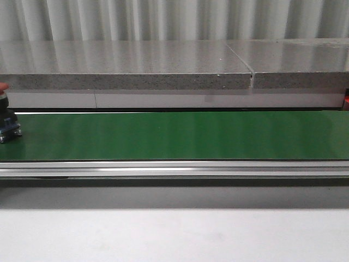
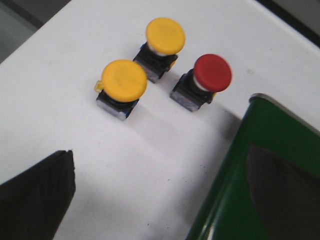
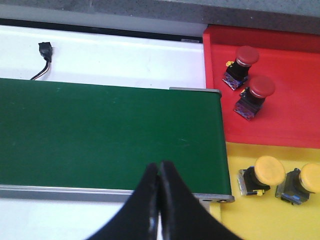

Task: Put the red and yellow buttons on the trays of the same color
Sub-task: 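Lower the red button onto the belt start and open the left gripper, then move the left gripper back and grasp a yellow button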

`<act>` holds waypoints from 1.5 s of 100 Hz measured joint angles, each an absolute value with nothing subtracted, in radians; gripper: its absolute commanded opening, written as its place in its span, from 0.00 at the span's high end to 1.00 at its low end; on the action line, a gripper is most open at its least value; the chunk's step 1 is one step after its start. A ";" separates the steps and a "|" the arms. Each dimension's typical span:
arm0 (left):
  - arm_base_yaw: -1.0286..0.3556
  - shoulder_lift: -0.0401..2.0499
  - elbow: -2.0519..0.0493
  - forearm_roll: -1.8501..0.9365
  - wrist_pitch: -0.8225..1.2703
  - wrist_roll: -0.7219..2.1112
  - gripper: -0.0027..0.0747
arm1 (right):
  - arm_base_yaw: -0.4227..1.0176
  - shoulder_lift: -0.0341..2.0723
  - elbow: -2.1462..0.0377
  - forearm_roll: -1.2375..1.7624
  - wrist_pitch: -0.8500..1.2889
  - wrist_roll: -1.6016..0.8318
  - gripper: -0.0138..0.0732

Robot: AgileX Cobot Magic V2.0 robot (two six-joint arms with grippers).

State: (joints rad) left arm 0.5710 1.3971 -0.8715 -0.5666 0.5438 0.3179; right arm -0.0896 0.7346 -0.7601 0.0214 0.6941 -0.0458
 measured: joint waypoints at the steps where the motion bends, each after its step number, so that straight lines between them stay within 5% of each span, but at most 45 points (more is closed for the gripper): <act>1: 0.572 1.401 -0.872 -0.567 0.541 0.318 0.14 | -0.090 0.735 -0.760 0.021 0.694 -0.046 0.92; 105: 0.599 1.903 -1.190 -0.556 0.589 0.316 0.15 | -0.090 0.735 -0.760 0.021 0.694 -0.046 0.92; 119: 0.599 1.916 -1.195 -0.556 0.589 0.316 0.31 | -0.090 0.735 -0.760 0.021 0.694 -0.046 0.92; 150: 0.599 1.900 -1.213 -0.550 0.642 0.316 0.95 | -0.090 0.735 -0.760 0.021 0.694 -0.046 0.92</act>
